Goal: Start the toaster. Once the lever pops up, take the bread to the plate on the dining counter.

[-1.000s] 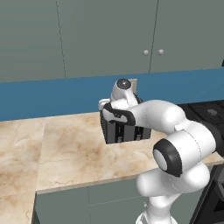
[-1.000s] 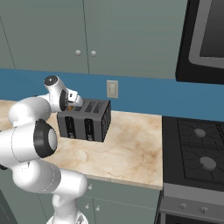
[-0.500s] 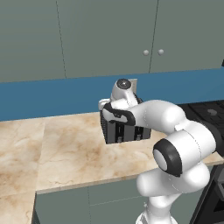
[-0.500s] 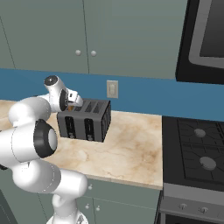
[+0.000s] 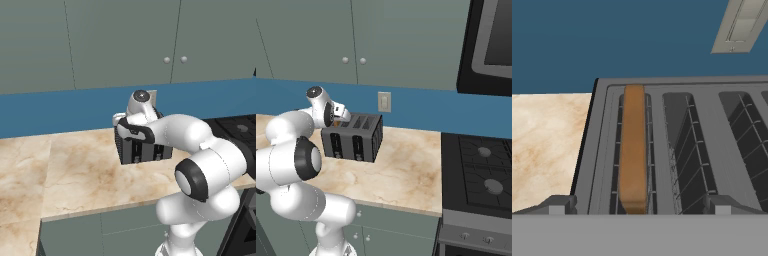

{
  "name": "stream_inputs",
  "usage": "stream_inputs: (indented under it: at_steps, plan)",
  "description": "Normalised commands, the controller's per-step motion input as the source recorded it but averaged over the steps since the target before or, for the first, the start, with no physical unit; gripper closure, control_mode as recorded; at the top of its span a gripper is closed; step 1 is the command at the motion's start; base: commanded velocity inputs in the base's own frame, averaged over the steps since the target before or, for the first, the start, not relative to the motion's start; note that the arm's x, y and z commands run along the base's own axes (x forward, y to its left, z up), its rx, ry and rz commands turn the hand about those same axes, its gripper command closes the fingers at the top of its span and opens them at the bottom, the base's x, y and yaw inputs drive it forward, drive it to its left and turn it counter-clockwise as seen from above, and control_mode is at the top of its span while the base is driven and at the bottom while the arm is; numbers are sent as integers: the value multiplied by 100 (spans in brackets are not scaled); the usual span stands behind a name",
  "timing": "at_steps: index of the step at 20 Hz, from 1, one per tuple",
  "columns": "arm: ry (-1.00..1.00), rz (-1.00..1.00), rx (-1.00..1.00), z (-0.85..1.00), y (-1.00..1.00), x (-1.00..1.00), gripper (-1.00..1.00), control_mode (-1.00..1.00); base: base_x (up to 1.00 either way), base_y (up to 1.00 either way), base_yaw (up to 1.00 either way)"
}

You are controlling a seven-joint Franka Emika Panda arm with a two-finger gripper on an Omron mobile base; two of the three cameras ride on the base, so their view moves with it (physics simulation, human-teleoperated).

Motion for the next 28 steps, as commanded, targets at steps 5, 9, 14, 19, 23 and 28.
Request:
stream_inputs:
  at_steps: [5,9,14,19,23,28]
  plan:
    - [0,0,0,0,0,0,-100,-100,0,0,0]
    - [0,0,0,-1,0,0,-100,-100,0,0,0]
    - [-4,0,0,-13,0,0,-100,-100,0,0,0]
    - [-7,0,0,-15,0,0,-100,-100,0,0,0]
    - [-4,0,0,-10,0,0,-100,-100,0,0,0]
    - [0,0,0,0,0,0,-100,-100,0,0,0]
